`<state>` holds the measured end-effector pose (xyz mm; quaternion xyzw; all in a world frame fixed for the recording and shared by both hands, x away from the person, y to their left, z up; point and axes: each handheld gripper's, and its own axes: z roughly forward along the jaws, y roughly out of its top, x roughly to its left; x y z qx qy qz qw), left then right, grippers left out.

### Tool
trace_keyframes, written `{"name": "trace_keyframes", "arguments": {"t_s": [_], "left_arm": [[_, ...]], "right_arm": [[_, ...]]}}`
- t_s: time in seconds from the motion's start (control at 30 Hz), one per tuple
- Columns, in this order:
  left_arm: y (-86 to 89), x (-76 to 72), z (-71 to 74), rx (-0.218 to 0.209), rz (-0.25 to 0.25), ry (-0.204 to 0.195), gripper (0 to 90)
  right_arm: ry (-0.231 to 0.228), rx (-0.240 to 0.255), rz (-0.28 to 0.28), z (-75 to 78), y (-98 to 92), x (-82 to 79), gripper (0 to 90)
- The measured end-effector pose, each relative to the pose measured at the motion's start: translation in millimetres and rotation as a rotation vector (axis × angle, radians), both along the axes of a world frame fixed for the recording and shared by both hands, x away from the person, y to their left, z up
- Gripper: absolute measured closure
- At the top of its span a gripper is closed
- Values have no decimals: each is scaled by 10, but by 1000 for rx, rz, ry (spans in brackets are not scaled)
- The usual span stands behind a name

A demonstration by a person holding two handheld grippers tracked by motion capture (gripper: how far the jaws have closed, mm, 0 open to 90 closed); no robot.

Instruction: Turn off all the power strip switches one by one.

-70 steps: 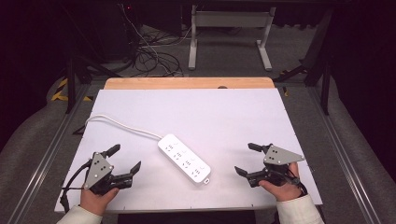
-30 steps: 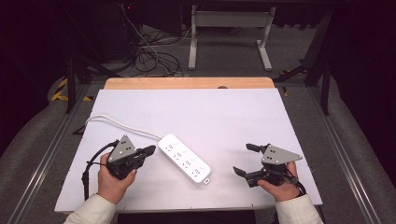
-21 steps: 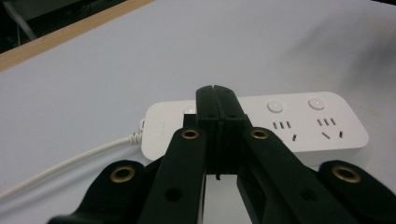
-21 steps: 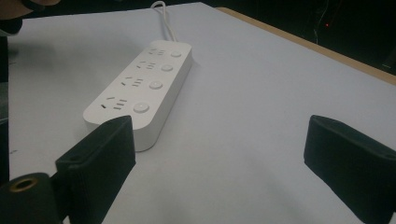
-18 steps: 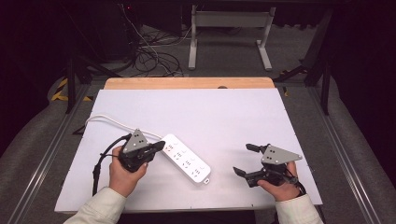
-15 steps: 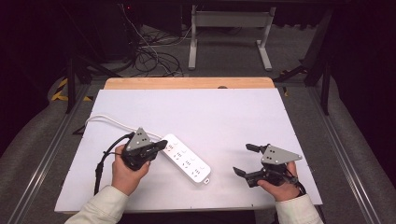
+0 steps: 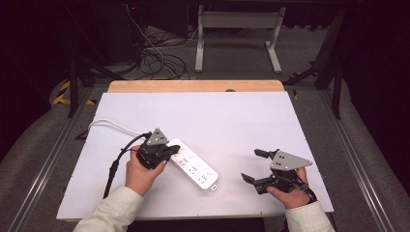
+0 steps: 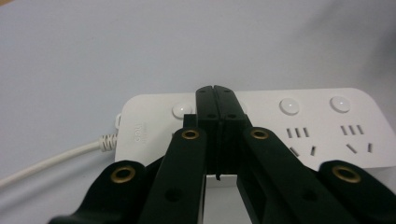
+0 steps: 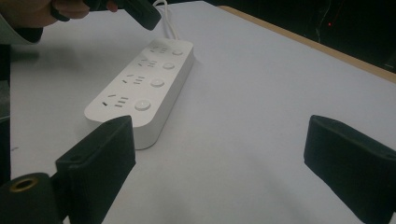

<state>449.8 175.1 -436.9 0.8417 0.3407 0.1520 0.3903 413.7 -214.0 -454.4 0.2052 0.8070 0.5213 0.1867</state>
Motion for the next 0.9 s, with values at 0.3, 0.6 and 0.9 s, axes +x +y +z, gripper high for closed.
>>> {"name": "trace_keyframes", "arguments": {"t_s": [0.3,0.6,0.9], "left_arm": [[-37,160,-94,28,1,17,900],[-111,275,-170,39,8,32,900],[-152,321,-222,47,17,36,900]], "right_arm": [[4,-2,3,-5,4,2,95],[11,0,5,-16,0,9,95],[14,-1,7,-20,-3,11,95]]}}
